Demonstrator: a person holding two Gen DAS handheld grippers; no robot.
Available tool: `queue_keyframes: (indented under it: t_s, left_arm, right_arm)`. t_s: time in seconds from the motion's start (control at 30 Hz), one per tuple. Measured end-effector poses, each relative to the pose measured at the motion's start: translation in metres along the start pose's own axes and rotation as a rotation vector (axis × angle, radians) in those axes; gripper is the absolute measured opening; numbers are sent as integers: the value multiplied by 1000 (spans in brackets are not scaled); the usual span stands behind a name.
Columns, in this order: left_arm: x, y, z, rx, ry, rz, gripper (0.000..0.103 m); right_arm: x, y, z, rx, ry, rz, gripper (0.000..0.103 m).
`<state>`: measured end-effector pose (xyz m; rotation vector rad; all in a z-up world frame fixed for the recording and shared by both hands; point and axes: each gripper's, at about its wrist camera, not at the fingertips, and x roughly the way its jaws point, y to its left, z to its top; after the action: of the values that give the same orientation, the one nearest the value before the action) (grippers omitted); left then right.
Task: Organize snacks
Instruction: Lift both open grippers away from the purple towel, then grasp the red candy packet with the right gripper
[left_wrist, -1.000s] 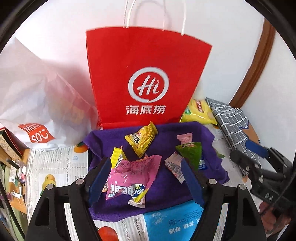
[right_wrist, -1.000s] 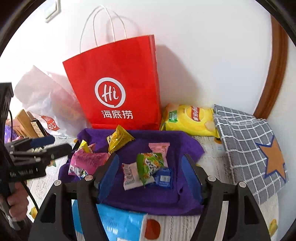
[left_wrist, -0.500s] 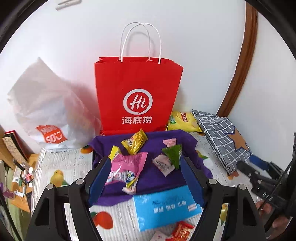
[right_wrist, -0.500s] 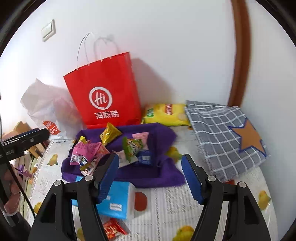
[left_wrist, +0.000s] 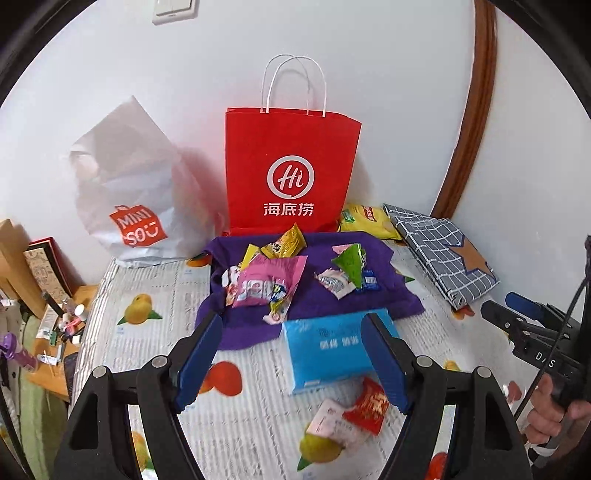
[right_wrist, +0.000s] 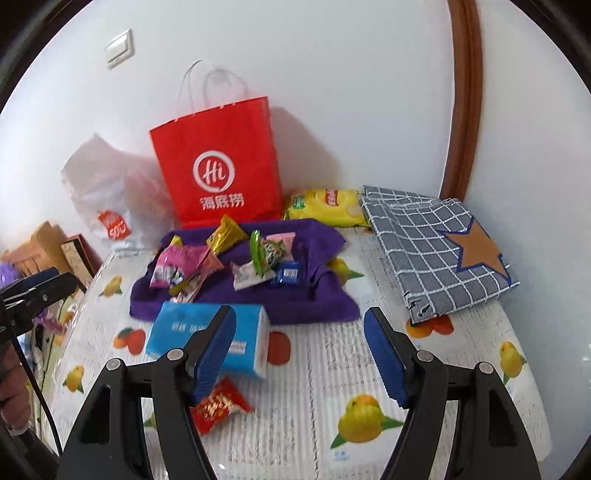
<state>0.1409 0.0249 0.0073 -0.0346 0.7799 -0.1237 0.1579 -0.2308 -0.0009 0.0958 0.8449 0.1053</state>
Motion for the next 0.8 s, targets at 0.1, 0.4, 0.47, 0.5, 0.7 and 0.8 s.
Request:
queue_keyframes:
  t_s: [0.1,0.4,0.47,0.5,0.7,0.8]
  left_arm:
    - [-8,6,-10,-10,-2,12,76]
    - [-13,35,-34,-52,17,76,76]
    - [-9,45,-40,-75,34,72,76]
    - [-8,48,-42,-83,41,68,76]
    - [8,65,-56,-119,93,68,76]
    - [15,70,-62,-129,115,60,76]
  right_arm:
    - [1,5,-7,1,24,12,75]
    - [18,35,-31,-71,56,24,75]
    - [31,39,-40,-66,99,52,75]
    - [36,41,-44,-69,112,60,75]
    - [72,53,-68,-72,219,89,66]
    - [88,58,-74,-53,245,95,66]
